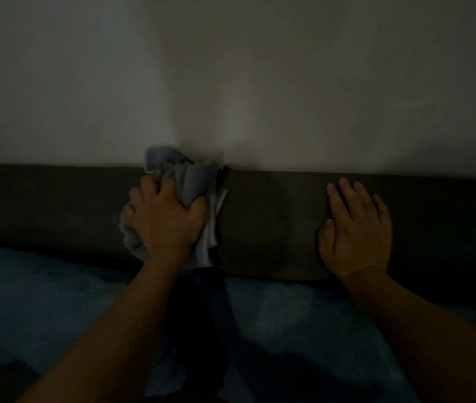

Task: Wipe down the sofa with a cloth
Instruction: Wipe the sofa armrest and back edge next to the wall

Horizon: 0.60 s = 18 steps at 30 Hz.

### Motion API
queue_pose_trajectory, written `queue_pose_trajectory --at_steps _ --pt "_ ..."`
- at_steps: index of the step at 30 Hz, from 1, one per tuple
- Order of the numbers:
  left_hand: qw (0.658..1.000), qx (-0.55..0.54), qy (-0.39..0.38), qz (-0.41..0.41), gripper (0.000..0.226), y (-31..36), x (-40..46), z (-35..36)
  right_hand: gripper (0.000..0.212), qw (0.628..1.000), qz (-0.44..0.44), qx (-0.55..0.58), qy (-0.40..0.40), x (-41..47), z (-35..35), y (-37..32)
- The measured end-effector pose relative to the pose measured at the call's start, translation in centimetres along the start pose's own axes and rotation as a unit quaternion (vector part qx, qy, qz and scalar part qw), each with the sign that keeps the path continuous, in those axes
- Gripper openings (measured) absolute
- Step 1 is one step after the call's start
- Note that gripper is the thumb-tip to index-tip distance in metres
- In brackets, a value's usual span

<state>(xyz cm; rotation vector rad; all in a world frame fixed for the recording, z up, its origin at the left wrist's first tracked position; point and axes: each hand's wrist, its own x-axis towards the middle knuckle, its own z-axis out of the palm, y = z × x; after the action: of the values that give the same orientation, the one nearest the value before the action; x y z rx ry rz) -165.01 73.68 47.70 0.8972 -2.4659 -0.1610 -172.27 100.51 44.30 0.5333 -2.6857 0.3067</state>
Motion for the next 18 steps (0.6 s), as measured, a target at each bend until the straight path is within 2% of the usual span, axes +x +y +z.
queue_pose_trajectory --at_steps 1,5,10,12,14,16,18 --pt "1.000 0.002 -0.004 -0.005 0.057 1.8 -0.9 -0.1 0.059 1.000 -0.004 0.000 0.003 0.0 0.0 0.0" --pt "0.996 -0.031 -0.040 0.075 0.055 8.5 -5.0 0.6 0.061 1.000 -0.004 0.000 0.000 0.0 0.0 0.1" --pt "0.981 -0.144 -0.077 0.109 0.055 6.5 -3.4 -1.5 0.061 1.000 -0.005 -0.002 -0.001 0.0 -0.3 -0.2" --pt "0.970 -0.223 -0.082 0.046 0.053 3.5 -1.4 -2.9 0.062 1.000 -0.001 -0.011 -0.004 -0.1 -0.5 -0.4" --pt "0.961 -0.275 -0.022 -0.036 0.049 -1.1 1.7 -3.9 0.062 1.000 0.005 -0.014 -0.013 -0.1 -0.8 -0.5" --pt "0.970 -0.225 0.020 -0.086 0.053 -5.8 4.6 -4.1 0.061 1.000 0.007 -0.015 -0.012 -0.1 -0.9 -0.6" --pt "0.981 -0.108 -0.014 -0.160 0.064 -8.7 5.4 -3.8 0.060 1.000 0.007 -0.018 -0.006 -0.1 -0.6 -0.5"
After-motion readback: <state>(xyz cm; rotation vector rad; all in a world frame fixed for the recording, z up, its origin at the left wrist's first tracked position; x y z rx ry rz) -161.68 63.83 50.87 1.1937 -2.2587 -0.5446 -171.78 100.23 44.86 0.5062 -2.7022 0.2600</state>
